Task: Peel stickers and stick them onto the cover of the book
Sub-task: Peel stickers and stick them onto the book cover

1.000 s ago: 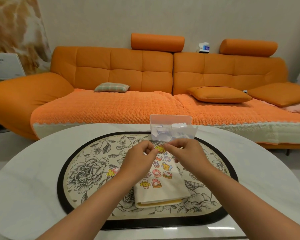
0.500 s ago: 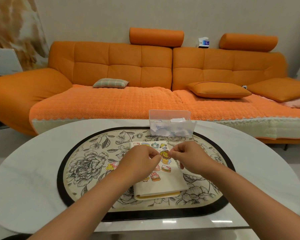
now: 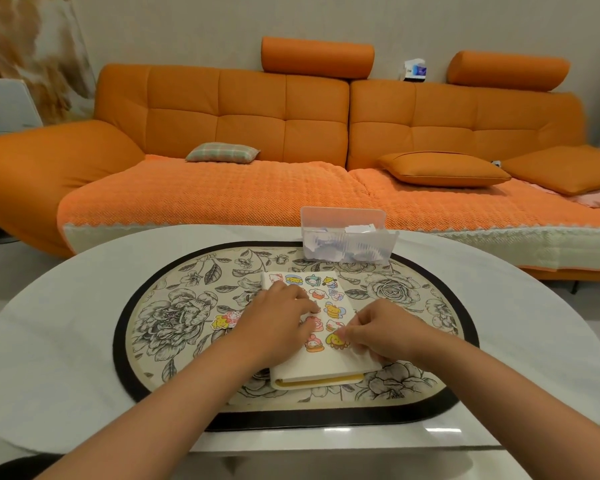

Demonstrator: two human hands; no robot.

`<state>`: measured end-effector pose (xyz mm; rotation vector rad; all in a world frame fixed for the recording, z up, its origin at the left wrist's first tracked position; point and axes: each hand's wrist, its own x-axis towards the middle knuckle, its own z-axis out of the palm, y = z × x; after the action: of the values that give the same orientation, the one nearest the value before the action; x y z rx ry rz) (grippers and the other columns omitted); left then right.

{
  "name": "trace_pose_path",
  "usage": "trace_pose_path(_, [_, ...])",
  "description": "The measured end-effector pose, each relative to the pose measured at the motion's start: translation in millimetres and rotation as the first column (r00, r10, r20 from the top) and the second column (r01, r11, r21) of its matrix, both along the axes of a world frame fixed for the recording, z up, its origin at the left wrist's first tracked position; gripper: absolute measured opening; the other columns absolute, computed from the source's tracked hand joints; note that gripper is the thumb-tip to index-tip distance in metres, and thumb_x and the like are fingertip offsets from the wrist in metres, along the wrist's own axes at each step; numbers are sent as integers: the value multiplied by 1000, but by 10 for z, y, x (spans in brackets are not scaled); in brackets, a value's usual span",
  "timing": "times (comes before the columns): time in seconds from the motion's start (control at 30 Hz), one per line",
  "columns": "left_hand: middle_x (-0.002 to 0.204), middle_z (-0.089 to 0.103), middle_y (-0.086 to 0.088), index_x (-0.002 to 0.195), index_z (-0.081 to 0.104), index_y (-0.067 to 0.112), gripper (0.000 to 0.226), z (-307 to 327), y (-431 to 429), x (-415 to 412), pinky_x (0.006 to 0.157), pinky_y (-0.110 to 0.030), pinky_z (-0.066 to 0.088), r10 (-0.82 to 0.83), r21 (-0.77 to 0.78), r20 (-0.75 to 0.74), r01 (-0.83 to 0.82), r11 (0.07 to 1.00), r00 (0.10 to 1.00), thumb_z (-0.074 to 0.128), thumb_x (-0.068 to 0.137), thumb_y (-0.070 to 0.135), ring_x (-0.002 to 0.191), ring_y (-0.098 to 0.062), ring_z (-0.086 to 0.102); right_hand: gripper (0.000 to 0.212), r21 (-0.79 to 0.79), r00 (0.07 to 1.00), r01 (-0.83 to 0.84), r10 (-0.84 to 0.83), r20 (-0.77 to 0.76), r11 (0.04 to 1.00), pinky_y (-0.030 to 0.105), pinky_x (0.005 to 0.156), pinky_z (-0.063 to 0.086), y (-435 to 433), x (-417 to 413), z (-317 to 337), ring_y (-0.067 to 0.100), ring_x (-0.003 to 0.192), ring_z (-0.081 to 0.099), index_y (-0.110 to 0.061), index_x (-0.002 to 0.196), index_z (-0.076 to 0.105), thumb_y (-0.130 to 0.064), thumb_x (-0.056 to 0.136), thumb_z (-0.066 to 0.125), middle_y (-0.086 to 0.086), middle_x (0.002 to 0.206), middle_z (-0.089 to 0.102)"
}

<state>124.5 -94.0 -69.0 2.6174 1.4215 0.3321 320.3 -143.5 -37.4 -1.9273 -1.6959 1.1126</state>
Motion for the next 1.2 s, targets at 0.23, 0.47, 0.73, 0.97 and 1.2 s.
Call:
trace_pose_path(0.23, [139, 49, 13, 136, 57, 35, 40, -7, -30, 16, 111, -35, 28, 5, 18, 25, -6, 1000, 1000, 41, 102, 47, 131, -12, 33, 32, 54, 995, 30, -34, 91, 998, 20, 48, 43, -16, -52, -33, 6, 43, 50, -13, 68, 69, -35, 91, 71, -6, 55, 61])
trace_pose_path(0.47, [138, 47, 12, 134, 54, 35, 51, -42, -63, 57, 111, -36, 28, 38, 49, 1, -38, 998, 999, 47, 92, 63, 131, -13, 34, 32, 135, 971, 11, -43, 235, 991, 25, 56, 41, -2, -100, -116, 11, 56, 49, -9, 70, 70, -34, 89, 70, -1, 62, 58])
trace_pose_path(0.73, [141, 44, 12, 135, 51, 36, 53, -68, -110, 92, 111, -34, 25, 65, 72, 35, -68, 995, 997, 52, 89, 62, 132, -13, 33, 19, 277, 918, 0, -109, 380, 961, 21, 61, 44, -85, -155, -140, 4, 72, 58, -26, 81, 74, -45, 84, 73, -11, 77, 66])
trace_pose_path(0.97, [127, 56, 15, 126, 59, 32, 35, -85, -213, 88, 101, -28, 35, -70, 138, 142, 50, 989, 987, 59, 93, 44, 123, -10, 43, 26, 439, 856, -97, -150, 495, 893, 29, 78, 50, -275, -181, -269, 9, 92, 58, -35, 104, 65, -57, 90, 59, -13, 100, 55])
trace_pose_path(1.2, [112, 62, 16, 115, 69, 34, 26, -73, -325, 41, 84, -30, 46, -162, 158, 74, 149, 976, 984, 52, 98, 42, 110, -10, 50, 33, 531, 831, -269, -85, 550, 804, 25, 73, 46, -385, -20, -335, 7, 101, 57, -40, 123, 59, -53, 94, 58, -17, 116, 55])
